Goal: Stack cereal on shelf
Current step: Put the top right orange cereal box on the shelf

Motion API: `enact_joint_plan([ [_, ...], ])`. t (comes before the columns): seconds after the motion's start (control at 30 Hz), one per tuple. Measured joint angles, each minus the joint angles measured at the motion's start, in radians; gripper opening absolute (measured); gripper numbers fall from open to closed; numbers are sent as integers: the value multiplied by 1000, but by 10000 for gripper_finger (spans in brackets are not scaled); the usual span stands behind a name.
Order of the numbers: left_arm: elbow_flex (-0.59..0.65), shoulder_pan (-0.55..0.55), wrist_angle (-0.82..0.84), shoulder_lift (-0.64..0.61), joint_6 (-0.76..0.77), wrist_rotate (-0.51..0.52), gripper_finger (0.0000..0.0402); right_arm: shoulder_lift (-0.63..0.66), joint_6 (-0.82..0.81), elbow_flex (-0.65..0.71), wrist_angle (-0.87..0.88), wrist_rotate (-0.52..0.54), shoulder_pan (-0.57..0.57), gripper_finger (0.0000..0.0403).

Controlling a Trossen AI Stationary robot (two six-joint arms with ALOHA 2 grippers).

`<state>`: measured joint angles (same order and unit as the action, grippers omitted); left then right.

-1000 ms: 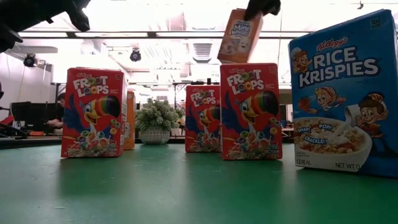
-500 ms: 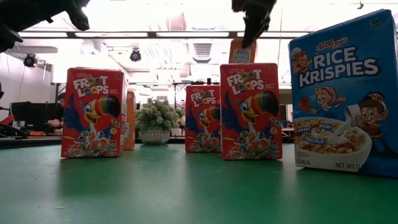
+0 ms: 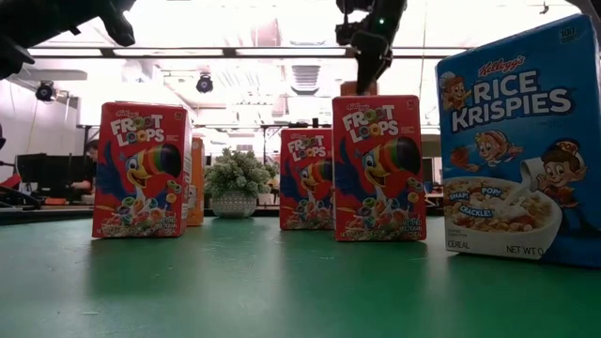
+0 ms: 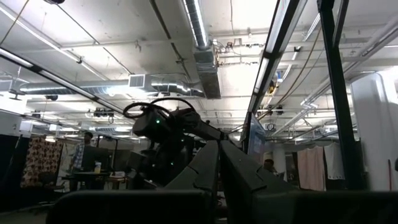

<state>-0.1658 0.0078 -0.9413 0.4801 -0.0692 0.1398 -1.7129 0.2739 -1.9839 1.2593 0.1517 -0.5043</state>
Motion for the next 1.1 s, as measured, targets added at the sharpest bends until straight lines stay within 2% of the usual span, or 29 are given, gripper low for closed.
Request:
enact_joint_plan([
  [0.2,0,0,0,0,0,0,0,8,-1,-3,1,-2,-6,248],
  [0.33,0,0,0,0,0,0,0,35,-37,-35,0,5,3,257],
  [0.5,0,0,0,0,0,0,0,88,-84,-68,-1,-1,47,238],
  [0.63,0,0,0,0,4,0,0,167,-108,-13,-50,-2,126,193],
  [0.73,0,0,0,0,7,0,0,242,-124,108,-152,-3,201,145],
  [0.87,0,0,1,1,7,0,0,372,-125,361,-344,5,296,80],
  [1.0,0,0,1,1,7,0,0,507,-107,668,-682,5,361,24],
  [1.1,0,0,0,1,3,0,0,578,-93,879,-946,6,374,12],
])
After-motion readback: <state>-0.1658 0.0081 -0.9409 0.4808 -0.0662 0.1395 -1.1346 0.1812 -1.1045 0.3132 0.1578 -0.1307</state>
